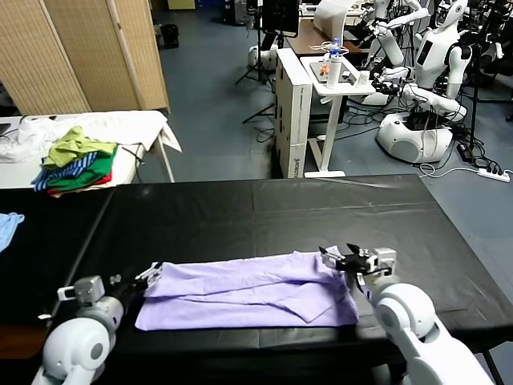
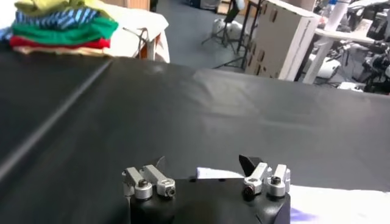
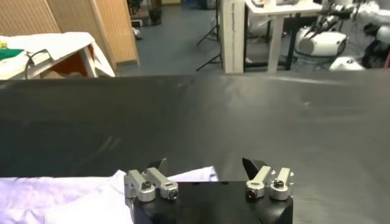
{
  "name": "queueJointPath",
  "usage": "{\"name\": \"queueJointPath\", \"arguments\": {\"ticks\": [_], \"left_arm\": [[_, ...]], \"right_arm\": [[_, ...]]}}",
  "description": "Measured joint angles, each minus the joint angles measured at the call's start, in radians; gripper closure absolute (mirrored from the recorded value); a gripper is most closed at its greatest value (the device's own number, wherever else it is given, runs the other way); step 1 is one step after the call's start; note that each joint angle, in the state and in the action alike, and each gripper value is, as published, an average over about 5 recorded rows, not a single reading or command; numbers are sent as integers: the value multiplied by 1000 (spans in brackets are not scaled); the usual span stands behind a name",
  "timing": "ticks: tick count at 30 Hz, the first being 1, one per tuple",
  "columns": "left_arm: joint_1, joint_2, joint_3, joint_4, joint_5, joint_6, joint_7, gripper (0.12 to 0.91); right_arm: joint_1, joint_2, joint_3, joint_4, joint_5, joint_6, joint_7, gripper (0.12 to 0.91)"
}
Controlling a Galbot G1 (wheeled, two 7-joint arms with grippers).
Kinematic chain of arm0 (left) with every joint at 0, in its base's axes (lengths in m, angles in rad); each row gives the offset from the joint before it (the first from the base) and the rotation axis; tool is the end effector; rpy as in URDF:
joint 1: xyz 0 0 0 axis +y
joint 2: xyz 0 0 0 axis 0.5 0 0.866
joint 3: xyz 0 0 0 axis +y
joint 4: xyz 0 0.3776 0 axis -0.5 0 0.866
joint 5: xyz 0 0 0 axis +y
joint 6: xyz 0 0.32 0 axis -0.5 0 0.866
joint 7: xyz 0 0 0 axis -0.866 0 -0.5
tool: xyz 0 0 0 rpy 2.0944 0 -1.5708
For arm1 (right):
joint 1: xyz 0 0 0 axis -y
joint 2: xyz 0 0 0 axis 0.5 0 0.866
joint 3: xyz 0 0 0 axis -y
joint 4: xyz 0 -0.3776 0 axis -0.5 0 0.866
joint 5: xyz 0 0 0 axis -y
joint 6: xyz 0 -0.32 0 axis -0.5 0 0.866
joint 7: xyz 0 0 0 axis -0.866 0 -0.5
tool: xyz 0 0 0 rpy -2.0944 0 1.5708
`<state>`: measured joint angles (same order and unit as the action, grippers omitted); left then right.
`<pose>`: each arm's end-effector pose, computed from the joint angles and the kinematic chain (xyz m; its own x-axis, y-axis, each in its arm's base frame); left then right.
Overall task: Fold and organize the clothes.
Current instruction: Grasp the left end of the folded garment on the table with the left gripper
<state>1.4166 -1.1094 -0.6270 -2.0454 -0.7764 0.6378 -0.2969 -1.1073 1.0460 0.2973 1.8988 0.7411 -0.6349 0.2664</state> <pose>0.1939 0.1293 -0.2832 -0.8345 -0.0053 0.5509 -0.1024 0.9840 -0.1457 0.2784 -0.0787 -0.2889 -0.8318 -0.1831 0.5240 -0.1500 0.9830 0.1054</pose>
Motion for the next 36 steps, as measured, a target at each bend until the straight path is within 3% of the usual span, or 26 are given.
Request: {"name": "queueJointPath", "arguments": {"ticks": [5,9,15,21,24,28,31,33,36], "left_arm": [[-15,-6,11,25,4,-3,4,123],[-29,-10,15,44,1,-8,6,162],[-33,-20,19,55,-2,-14,17,388],[-30,-32,20,60,2,-18,18,745],[-29,-39,21,60,14,-25,18,860],[-29,-52,20,65,63,-47,25,883],[-25,-61,19,65,82,-53,32,883],[-21,-68,18,60,86,-53,35,883],[-14,-75,13,48,94,-53,38,874]], "right_arm": [[4,15,-9,-20,-8,0,-1,127],[4,20,-11,-24,-9,0,-3,213],[4,29,-10,-34,-20,5,-6,467],[-6,44,-9,-37,-45,24,-5,790],[-14,53,-6,-34,-67,46,12,861],[-33,67,4,-25,-92,64,29,871],[-46,74,13,-18,-86,62,17,846],[-52,75,20,-11,-78,59,0,769],[-61,69,36,5,-66,58,-35,584]]}}
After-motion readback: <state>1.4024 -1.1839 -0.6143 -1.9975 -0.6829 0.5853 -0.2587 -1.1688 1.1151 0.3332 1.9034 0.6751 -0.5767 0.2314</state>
